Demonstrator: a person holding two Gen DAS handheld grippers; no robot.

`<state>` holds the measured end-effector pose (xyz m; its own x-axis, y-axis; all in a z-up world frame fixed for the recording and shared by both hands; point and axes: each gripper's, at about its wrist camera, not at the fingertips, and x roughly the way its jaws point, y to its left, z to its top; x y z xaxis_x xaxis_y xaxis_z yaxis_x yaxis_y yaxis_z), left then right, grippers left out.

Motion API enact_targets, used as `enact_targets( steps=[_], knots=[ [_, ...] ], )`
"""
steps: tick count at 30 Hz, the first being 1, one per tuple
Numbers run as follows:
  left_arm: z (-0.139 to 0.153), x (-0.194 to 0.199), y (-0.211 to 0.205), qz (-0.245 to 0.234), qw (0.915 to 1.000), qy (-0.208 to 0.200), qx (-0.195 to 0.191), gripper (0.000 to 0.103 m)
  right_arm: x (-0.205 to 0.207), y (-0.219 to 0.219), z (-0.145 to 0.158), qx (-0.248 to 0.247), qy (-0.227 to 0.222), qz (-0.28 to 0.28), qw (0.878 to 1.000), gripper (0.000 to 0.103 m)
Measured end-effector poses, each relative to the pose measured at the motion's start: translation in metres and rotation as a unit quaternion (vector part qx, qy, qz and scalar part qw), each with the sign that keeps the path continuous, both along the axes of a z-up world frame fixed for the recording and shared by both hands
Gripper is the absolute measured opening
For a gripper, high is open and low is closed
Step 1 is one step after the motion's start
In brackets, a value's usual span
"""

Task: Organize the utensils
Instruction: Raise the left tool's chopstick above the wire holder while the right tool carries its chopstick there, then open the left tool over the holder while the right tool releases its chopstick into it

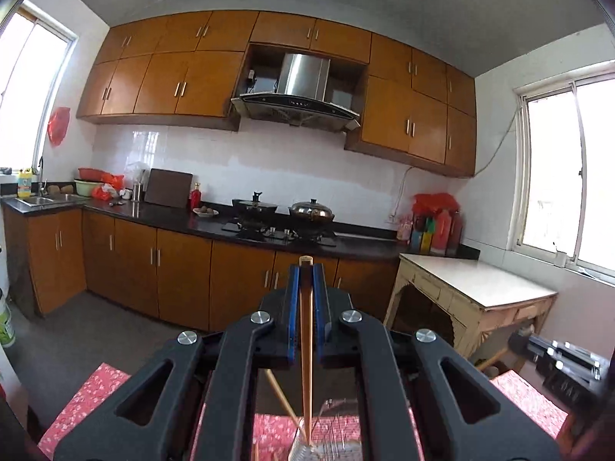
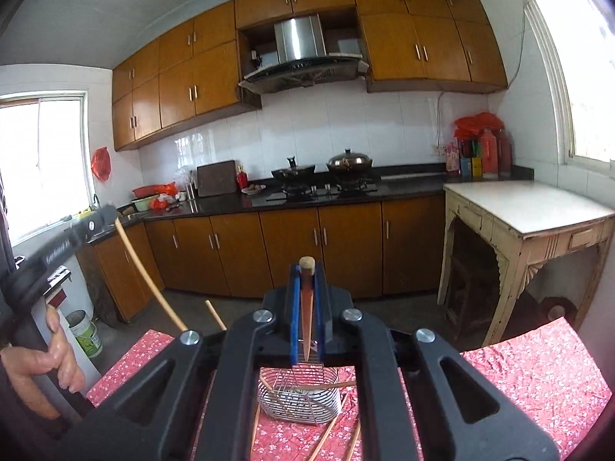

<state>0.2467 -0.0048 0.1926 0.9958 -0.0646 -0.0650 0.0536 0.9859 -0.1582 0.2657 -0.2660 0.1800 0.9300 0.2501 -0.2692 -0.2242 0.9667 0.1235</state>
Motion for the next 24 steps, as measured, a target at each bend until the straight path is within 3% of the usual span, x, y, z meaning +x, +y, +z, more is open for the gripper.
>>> enact_targets(
  steps=[3, 12, 24],
  knots=[
    [-0.006, 0.01, -0.007, 0.002, 1.0, -0.001, 0.004, 0.007, 0.012, 0.003, -0.007, -0.009, 0.008, -0.001, 1.0, 0.008],
    [-0.047, 0.046, -0.016, -0.002, 0.9989, 0.048, 0.001, 0.007, 0.059, 0.005, -0.029, 0.001, 0.067, 0.014, 0.998, 0.008],
    [-0.067, 0.069, -0.028, -0.011, 0.9953, 0.092, 0.029, 0.007, 0.093, 0.015, -0.056, -0.008, 0.117, 0.02, 0.993, 0.008]
  ],
)
